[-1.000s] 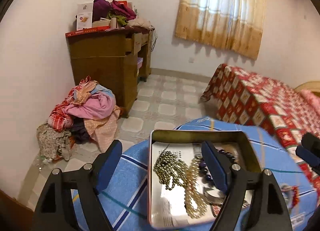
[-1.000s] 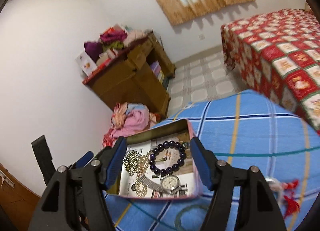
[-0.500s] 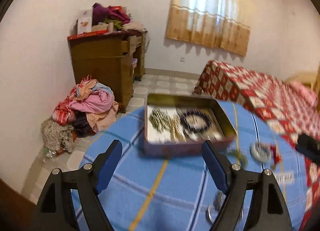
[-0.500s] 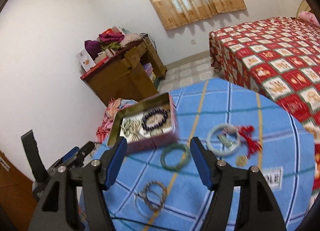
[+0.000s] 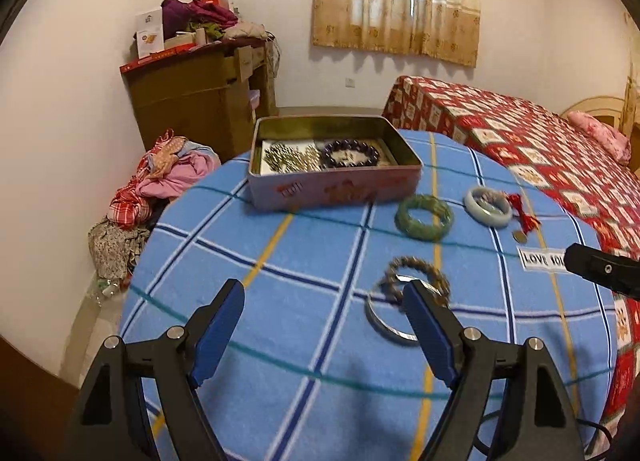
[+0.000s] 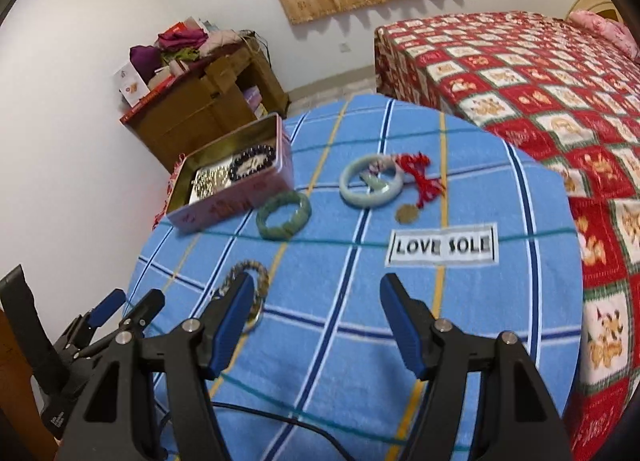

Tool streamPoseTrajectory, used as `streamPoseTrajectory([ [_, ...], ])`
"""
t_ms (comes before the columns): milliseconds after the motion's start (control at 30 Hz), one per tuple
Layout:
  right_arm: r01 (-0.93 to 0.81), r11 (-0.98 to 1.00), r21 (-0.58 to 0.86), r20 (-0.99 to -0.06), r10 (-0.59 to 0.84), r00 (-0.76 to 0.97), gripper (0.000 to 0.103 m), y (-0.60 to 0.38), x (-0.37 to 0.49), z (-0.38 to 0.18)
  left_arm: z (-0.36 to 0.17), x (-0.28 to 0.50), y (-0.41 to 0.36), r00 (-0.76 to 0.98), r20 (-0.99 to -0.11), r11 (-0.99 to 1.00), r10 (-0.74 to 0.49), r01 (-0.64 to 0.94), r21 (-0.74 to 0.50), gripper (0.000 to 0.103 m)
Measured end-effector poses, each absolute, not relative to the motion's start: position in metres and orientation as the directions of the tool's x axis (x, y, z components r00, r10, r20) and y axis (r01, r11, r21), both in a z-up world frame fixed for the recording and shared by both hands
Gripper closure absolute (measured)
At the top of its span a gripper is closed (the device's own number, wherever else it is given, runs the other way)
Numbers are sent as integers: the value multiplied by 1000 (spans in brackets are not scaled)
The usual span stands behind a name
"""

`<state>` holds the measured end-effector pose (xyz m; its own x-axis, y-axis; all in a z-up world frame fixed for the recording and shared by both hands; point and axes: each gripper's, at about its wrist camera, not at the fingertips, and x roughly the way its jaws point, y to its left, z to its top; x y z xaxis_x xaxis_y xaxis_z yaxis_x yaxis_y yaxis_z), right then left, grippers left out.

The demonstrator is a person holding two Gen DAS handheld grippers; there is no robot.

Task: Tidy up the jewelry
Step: 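Lower the right tool onto the grey-brown bead bracelet and close on it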

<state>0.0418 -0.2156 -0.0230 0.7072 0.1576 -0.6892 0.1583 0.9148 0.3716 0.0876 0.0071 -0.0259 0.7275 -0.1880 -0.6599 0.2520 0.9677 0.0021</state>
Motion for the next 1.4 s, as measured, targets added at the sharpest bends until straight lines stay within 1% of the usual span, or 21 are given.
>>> streamPoseTrajectory([
  [67,158,922,353,-698,147,701,33,-214,36,-24,-30,82,5,725,-665,967,-179,255,17,21],
  [200,151,934,322,-703,129,700,33,-208,27,-27,-38,77,6,705,-684,965,-186,263,8,21],
  [400,114,946,302,-709,143,690,33,-198,31,-29,-50,81,8,677,-721,973,-147,230,18,21],
  [467,80,952,294,-712,162,683,35,-193,38,-31,-51,82,9,671,-728,975,-141,223,16,21],
  [533,65,950,305,-720,186,669,41,-189,46,-34,-52,83,10,669,-731,976,-134,215,18,21],
  [700,24,937,349,-737,259,625,46,-181,85,-43,-51,86,10,673,-730,976,-123,214,33,21],
  [733,12,935,354,-743,274,611,49,-177,95,-46,-51,86,10,673,-730,976,-120,213,35,21],
  [800,0,940,340,-755,273,596,54,-167,108,-51,-51,87,11,671,-731,977,-123,213,32,21],
  [900,-16,951,308,-773,260,579,55,-155,122,-57,-53,89,14,668,-735,977,-120,210,32,21],
  [967,-21,959,284,-791,246,561,58,-149,127,-63,-54,91,16,664,-738,978,-119,205,27,21],
  [1033,-25,960,279,-804,247,540,65,-145,129,-69,-55,94,17,658,-743,978,-124,206,20,21],
  [1067,-26,960,279,-810,251,530,66,-144,130,-73,-56,95,18,657,-744,978,-124,206,19,21],
  [1133,-24,966,259,-817,232,528,71,-142,128,-77,-56,96,18,656,-744,979,-122,204,20,21],
  [1200,-34,969,246,-820,227,526,71,-141,128,-77,-57,97,19,653,-747,979,-124,203,15,21],
  [1267,-45,971,236,-822,224,524,79,-140,128,-77,-57,97,20,650,-749,979,-126,201,10,21],
  [1300,-62,968,244,-818,240,523,89,-140,127,-77,-57,97,20,650,-749,980,-125,200,11,21],
  [1333,-70,969,239,-819,240,522,91,-138,127,-76,-56,97,20,651,-749,980,-125,200,11,21],
  [1400,-62,976,210,-818,211,535,91,-141,123,-73,-54,96,20,654,-746,979,-127,203,11,21],
])
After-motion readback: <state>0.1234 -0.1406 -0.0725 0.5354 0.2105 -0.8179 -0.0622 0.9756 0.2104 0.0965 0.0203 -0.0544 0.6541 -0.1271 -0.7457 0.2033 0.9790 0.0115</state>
